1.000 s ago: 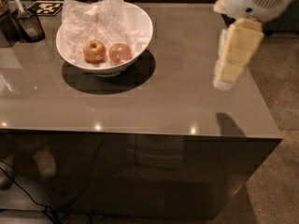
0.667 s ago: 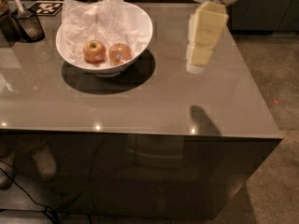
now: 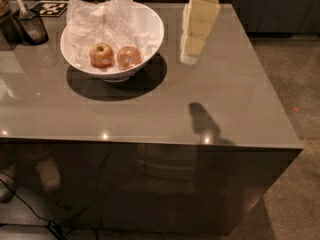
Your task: Pick apple from white bowl
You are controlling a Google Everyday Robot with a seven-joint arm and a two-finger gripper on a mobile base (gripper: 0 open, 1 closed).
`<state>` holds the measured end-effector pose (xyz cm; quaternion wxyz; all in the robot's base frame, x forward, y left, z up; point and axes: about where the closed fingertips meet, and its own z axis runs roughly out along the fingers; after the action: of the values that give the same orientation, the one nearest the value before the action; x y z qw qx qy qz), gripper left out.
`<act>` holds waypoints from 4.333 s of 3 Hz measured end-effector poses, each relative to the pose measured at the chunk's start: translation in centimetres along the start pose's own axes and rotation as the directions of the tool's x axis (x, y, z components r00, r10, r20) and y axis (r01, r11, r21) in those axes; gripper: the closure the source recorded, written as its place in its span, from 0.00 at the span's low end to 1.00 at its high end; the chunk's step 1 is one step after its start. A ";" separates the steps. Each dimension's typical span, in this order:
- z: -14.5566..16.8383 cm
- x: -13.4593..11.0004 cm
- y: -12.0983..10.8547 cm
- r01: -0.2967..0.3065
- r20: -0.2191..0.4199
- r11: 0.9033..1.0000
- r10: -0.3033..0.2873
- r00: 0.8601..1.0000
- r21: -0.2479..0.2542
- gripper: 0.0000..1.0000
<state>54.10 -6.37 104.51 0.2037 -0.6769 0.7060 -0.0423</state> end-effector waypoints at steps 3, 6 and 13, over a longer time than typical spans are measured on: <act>3.0 -6.3 -10.5 0.020 0.074 0.996 -0.026 0.997 0.085 0.00; 10.3 -8.5 -12.8 0.010 0.099 1.000 -0.011 0.995 0.014 0.00; 20.6 -12.7 -13.6 0.064 0.136 0.995 -0.054 0.989 -0.072 0.00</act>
Offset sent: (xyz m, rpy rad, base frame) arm 0.1272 0.0594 0.0126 -0.0631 0.0936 0.0501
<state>74.02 9.30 93.18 0.2231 -0.7061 0.6716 0.0241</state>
